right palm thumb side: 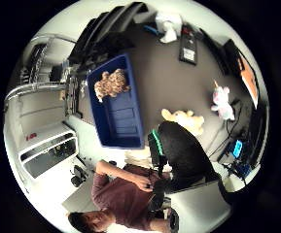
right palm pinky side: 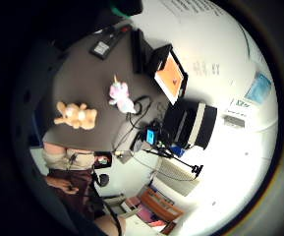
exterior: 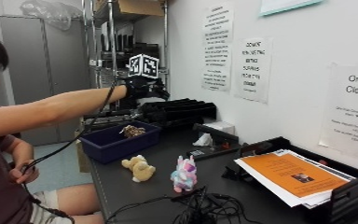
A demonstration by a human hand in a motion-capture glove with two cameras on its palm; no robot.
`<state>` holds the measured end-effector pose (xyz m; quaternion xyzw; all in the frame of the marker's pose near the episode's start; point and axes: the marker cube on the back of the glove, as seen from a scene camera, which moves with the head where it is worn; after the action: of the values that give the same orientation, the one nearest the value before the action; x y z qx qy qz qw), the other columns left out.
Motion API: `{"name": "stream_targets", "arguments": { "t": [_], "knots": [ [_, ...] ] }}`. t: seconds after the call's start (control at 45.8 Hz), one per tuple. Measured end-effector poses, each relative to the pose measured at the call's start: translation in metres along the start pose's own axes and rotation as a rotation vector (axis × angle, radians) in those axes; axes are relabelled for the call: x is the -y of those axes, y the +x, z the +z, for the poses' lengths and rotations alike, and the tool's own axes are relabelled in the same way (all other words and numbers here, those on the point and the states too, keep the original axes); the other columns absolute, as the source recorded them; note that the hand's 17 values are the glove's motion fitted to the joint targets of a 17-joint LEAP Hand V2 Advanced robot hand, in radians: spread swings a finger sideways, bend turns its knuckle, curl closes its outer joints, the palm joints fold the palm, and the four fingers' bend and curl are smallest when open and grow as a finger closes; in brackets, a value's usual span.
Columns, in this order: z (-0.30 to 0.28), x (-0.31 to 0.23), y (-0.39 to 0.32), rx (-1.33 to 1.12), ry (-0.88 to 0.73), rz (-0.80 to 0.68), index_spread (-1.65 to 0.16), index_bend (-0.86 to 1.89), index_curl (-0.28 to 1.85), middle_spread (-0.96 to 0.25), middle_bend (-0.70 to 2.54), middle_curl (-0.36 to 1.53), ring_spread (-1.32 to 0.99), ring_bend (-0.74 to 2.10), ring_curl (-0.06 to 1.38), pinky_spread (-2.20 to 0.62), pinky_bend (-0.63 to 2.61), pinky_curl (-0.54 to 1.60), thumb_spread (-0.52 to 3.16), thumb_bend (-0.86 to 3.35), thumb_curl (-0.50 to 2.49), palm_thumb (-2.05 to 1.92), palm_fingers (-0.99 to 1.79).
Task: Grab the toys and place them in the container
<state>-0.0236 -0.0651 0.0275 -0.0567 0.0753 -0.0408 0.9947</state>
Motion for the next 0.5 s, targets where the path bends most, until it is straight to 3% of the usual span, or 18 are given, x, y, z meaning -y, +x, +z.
{"name": "stream_targets", "arguments": {
  "t": [0.262,0.502],
  "knots": [
    [0.081,-0.025,0.047,0.077,-0.074,0.025,-0.22,0.02,0.19,-0.02,0.14,0.37,-0.03,0.41,0.34,0.03,0.84,0.37,1.32,-0.02,0.40,0.09,-0.30],
    [0.185,-0.017,0.021,0.153,-0.213,-0.058,-0.22,0.03,0.14,-0.02,0.14,0.34,-0.03,0.38,0.33,0.03,0.79,0.36,1.30,-0.02,0.37,0.08,-0.31]
  ]
}}
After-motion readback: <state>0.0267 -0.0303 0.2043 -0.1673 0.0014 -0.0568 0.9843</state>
